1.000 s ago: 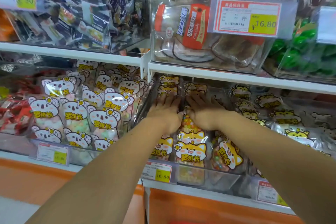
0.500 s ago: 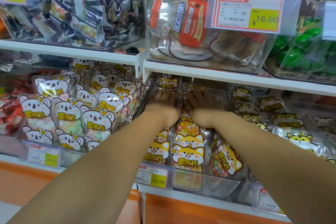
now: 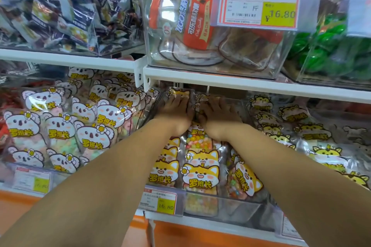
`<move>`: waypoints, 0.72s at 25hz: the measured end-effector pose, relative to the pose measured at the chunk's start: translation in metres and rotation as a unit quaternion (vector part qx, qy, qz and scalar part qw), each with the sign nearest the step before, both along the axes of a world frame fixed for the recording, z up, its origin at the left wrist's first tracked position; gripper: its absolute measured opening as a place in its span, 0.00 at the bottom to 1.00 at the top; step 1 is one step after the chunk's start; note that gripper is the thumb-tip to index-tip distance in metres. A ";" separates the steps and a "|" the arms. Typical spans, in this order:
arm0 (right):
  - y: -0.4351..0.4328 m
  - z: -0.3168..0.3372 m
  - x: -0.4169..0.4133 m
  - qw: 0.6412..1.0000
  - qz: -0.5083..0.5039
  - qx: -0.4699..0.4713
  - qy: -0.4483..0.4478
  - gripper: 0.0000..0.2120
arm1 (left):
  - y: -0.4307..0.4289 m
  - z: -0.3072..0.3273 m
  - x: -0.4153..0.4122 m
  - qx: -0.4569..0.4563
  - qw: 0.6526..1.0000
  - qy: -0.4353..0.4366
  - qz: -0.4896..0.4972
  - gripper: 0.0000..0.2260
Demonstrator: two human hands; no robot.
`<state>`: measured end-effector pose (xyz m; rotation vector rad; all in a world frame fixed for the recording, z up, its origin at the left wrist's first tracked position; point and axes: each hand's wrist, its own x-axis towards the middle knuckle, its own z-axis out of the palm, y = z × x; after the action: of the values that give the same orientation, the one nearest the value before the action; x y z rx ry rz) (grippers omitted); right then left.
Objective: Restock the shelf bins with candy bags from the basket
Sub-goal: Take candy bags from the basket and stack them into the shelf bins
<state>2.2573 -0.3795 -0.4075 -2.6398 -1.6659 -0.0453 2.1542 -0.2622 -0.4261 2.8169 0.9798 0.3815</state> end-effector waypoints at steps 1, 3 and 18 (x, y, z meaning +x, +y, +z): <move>-0.002 0.006 -0.002 1.000 0.008 0.017 0.022 0.25 | -0.002 0.004 -0.001 -0.021 1.000 -0.012 0.003 0.28; -0.013 0.031 -0.001 0.993 0.022 0.074 0.087 0.22 | -0.010 0.020 -0.005 -0.067 0.997 -0.040 0.000 0.25; -0.100 0.057 0.001 0.976 -0.043 -0.212 0.016 0.30 | -0.115 0.045 -0.054 -0.068 0.983 0.148 -0.088 0.24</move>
<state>2.2587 -0.4794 -0.3509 -2.9879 -1.7117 0.3932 2.1003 -0.3770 -0.3810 2.8534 0.7593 -0.1245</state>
